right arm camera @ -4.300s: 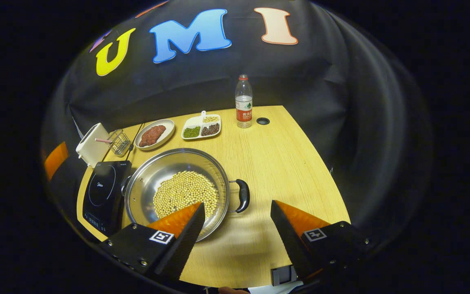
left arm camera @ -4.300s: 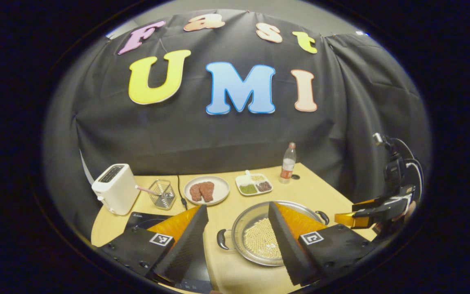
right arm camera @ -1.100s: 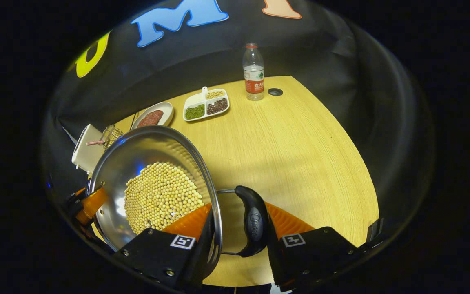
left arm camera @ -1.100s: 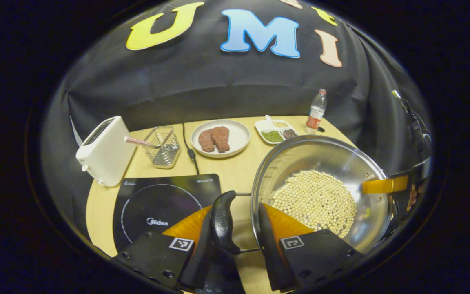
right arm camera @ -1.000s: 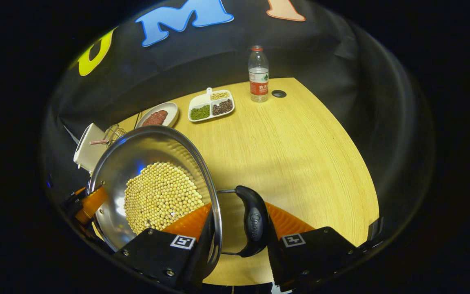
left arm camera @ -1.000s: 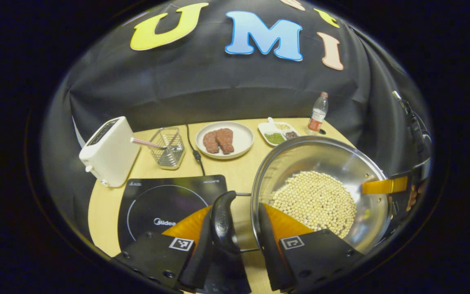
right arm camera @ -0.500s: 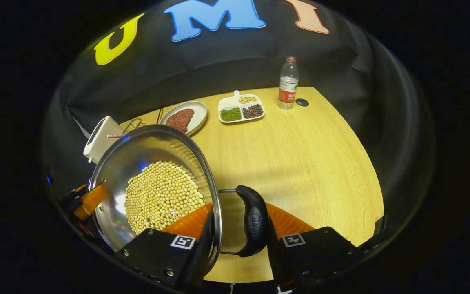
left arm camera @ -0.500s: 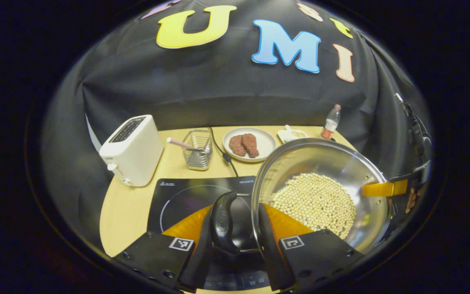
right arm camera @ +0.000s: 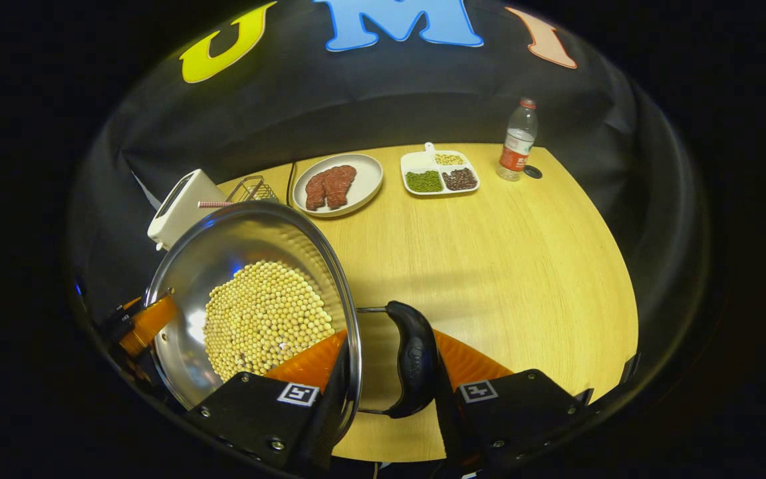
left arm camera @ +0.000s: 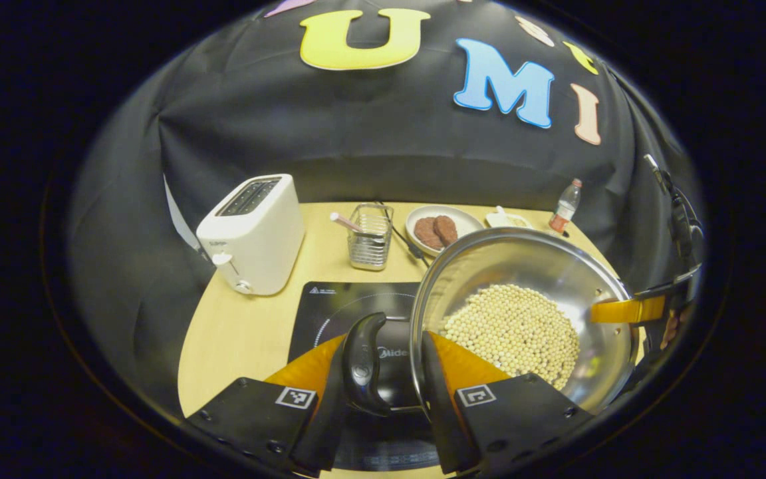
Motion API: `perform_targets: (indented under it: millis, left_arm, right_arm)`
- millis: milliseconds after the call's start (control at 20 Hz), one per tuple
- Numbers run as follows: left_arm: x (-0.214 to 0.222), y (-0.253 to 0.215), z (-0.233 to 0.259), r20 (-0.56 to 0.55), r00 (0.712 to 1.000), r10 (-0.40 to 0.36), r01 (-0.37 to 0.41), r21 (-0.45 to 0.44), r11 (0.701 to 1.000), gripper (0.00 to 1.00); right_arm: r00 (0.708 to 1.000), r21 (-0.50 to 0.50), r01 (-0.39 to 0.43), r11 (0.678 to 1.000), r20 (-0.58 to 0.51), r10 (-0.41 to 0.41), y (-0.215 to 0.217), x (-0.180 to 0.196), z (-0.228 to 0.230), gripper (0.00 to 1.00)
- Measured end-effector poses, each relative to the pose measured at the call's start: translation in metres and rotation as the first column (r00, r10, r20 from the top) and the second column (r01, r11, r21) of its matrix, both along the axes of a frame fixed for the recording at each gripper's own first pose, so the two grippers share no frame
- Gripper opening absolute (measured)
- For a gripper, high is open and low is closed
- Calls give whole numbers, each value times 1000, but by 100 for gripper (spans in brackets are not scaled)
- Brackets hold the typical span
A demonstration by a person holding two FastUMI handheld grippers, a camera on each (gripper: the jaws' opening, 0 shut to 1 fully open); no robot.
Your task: First push the handle of the pot to place it horizontally, then grasp the pot with both hands and set it on the induction cooktop.
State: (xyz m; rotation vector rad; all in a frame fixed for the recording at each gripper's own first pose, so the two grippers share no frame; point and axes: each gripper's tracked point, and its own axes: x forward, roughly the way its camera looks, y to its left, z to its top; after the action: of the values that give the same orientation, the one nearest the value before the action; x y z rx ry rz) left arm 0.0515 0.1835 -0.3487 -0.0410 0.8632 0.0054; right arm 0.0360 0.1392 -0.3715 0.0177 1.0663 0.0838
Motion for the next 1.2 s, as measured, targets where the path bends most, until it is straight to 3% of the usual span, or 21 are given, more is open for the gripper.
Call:
perform_targets:
  millis: [700, 950, 1100, 1200]
  left_arm:
    - [3, -9, -6, -21, 1000, 12, -12, 3, 1000, 63]
    - [5, -10, -5, -39, 999, 20, -20, 2, 1000, 60]
    - [5, -10, -9, -47, 999, 23, -23, -7, 1000, 66]
    - [5, -9, -9, -49, 999, 22, -22, -11, 1000, 63]
  right_arm:
    - [999, 4, -7, 1000, -37, 8, 69, 28, -27, 62]
    - [998, 8, -6, 1000, -56, 6, 90, 34, -45, 62]
    - [998, 1, -7, 1000, -63, 7, 100, 37, -52, 62]
    - [998, 0, -6, 1000, -62, 6, 105, 39, -55, 62]
